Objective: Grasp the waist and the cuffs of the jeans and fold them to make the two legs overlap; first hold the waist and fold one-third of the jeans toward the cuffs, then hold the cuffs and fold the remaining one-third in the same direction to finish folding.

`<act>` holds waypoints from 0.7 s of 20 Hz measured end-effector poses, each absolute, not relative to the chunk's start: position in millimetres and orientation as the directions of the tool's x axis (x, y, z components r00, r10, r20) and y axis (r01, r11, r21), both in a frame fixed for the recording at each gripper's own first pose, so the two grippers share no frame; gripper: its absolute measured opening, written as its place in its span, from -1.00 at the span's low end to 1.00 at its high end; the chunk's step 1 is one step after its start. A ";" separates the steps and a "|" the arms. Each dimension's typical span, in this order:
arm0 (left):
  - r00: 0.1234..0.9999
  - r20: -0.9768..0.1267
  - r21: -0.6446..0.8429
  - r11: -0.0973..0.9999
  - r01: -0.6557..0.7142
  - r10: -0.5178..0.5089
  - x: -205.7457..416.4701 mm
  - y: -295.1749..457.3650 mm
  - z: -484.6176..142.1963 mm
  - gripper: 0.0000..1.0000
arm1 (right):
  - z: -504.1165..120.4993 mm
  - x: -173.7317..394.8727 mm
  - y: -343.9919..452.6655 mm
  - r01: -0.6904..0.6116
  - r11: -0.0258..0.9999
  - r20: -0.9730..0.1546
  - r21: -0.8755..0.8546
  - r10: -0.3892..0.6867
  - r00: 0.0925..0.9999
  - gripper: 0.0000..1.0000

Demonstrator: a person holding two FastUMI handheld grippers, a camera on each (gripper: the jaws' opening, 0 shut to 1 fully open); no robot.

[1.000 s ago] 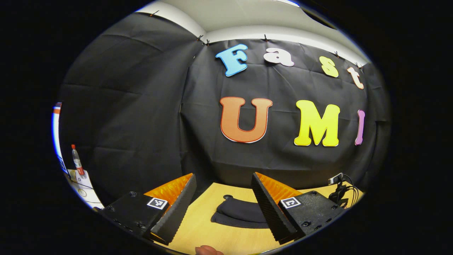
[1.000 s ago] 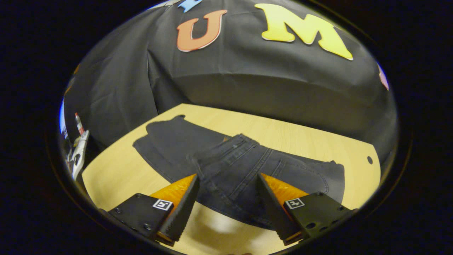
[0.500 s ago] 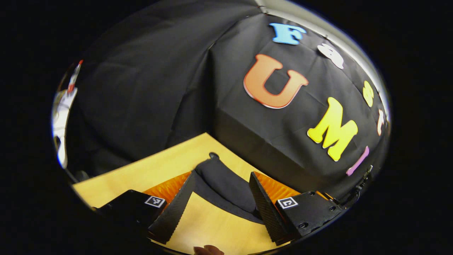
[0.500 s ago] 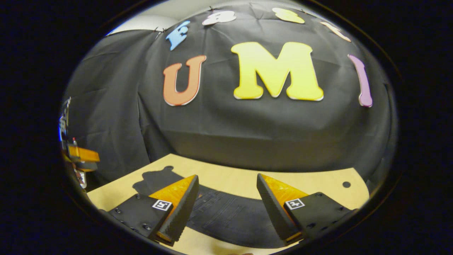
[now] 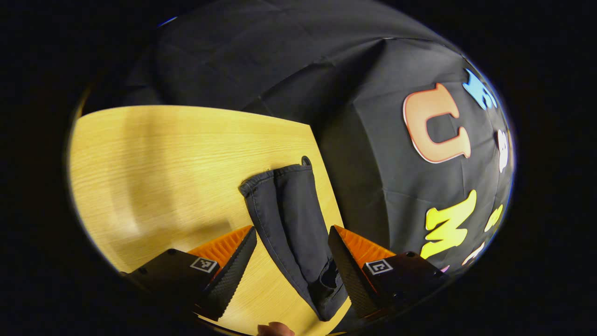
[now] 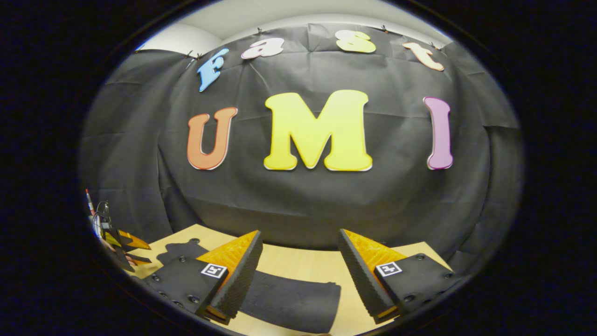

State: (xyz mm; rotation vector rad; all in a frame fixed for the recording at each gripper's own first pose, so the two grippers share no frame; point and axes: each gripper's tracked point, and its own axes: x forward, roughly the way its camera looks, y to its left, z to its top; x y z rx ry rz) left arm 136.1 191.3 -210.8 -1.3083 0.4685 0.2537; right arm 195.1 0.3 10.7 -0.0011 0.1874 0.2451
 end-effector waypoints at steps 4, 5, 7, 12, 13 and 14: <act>0.874 -0.478 -0.869 0.191 -0.456 -0.085 144.1 196.4 -219.5 0.99 | 19.9 195.8 -36.5 -0.169 0.986 -0.177 0.008 0.167 0.970 0.92; 0.873 -0.482 -0.867 0.187 -0.462 -0.080 149.8 197.0 -225.5 1.00 | 20.3 194.9 -44.7 -0.153 0.988 -0.177 0.009 0.152 0.972 0.99; 0.865 -0.495 -0.862 0.166 -0.478 -0.081 157.1 198.3 -236.6 0.99 | 21.8 192.1 -59.3 -0.125 0.992 -0.177 0.003 0.124 0.976 0.92; 0.875 -0.478 -0.877 0.105 -0.469 -0.082 178.7 199.9 -242.5 0.98 | 29.1 187.9 -85.1 -0.075 0.997 -0.170 -0.026 0.069 0.983 0.92; 0.880 -0.468 -0.883 0.095 -0.460 -0.085 185.0 198.1 -241.3 0.98 | 29.4 186.2 -91.7 -0.066 0.997 -0.172 -0.030 0.060 0.983 0.99; 0.885 -0.458 -0.888 0.084 -0.451 -0.089 191.3 198.6 -241.4 0.98 | 28.7 185.1 -95.7 -0.059 0.998 -0.179 -0.033 0.052 0.983 0.95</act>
